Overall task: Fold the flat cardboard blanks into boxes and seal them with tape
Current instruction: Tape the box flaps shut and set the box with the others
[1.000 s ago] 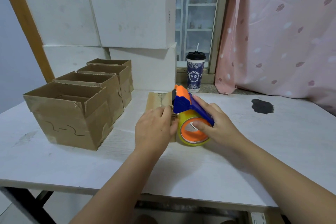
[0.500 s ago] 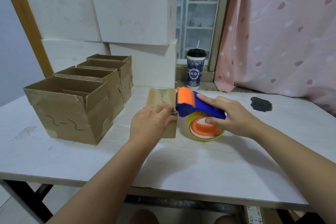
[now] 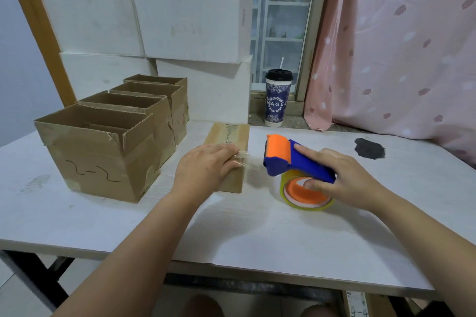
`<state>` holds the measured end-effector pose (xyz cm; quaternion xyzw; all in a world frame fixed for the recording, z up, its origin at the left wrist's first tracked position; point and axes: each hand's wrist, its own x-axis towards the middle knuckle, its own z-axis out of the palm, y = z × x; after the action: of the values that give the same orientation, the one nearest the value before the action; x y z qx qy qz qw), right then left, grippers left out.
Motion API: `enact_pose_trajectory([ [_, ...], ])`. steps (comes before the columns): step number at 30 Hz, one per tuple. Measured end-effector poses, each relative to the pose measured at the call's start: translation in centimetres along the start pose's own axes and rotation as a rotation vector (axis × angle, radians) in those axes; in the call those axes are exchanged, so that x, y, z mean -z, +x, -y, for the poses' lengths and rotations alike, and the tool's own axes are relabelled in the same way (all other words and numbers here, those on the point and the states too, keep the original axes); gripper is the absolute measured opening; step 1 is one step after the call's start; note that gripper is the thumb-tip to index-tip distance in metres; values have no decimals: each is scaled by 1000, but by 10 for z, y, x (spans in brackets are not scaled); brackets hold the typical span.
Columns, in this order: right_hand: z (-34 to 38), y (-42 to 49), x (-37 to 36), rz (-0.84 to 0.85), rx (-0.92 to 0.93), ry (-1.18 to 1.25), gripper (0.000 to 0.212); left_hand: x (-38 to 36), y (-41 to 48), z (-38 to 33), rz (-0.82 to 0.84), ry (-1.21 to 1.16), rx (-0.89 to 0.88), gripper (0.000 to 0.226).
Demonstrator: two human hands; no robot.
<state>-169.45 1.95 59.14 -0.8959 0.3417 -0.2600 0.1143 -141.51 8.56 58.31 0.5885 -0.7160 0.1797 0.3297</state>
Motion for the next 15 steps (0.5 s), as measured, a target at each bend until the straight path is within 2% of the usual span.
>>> enact_pose_trajectory([
  [4, 1, 0, -3, 35, 15, -27, 71, 2, 1, 8, 30, -45, -36, 25],
  [7, 8, 7, 4, 138, 9, -79, 70, 3, -2, 8, 12, -6, -78, 23],
  [12, 19, 16, 15, 212, -4, -138, 64, 2, -3, 5, -25, -14, -42, 23],
  [15, 28, 22, 23, 268, -14, -129, 61, 1, 0, 6, 31, -37, -20, 23],
])
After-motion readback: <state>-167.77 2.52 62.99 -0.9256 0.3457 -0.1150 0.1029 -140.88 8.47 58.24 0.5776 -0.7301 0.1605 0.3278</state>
